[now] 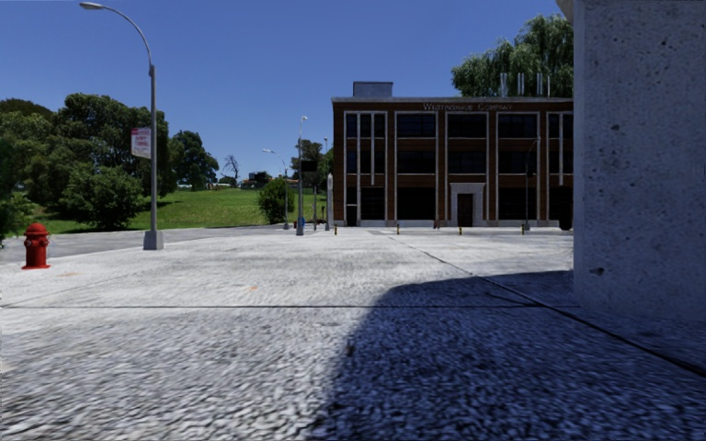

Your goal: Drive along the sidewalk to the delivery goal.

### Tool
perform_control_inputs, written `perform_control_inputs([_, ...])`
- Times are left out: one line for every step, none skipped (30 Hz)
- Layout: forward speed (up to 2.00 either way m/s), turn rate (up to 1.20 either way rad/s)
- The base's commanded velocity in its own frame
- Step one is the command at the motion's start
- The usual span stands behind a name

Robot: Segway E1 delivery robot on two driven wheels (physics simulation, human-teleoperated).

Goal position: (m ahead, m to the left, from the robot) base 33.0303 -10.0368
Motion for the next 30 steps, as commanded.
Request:
perform_control_inputs([2.00,0.00])
perform_control_inputs([2.00,0.00])
perform_control_inputs([2.00,0.00])
perform_control_inputs([2.00,0.00])
perform_control_inputs([2.00,0.00])
perform_control_inputs([2.00,0.00])
perform_control_inputs([2.00,0.00])
perform_control_inputs([2.00,0.00])
perform_control_inputs([2.00,0.00])
perform_control_inputs([2.00,0.00])
perform_control_inputs([2.00,0.00])
perform_control_inputs([2.00,0.00])
perform_control_inputs([2.00,0.00])
perform_control_inputs([2.00,0.00])
perform_control_inputs([2.00,0.00])
perform_control_inputs([2.00,0.00])
perform_control_inputs([2.00,0.00])
perform_control_inputs([2.00,0.00])
perform_control_inputs([2.00,0.00])
perform_control_inputs([2.00,0.00])
perform_control_inputs([2.00,0.00])
perform_control_inputs([2.00,0.00])
perform_control_inputs([2.00,0.00])
perform_control_inputs([2.00,0.00])
perform_control_inputs([2.00,0.00])
perform_control_inputs([2.00,0.00])
perform_control_inputs([2.00,0.00])
perform_control_inputs([2.00,0.00])
perform_control_inputs([2.00,0.00])
perform_control_inputs([2.00,0.00])
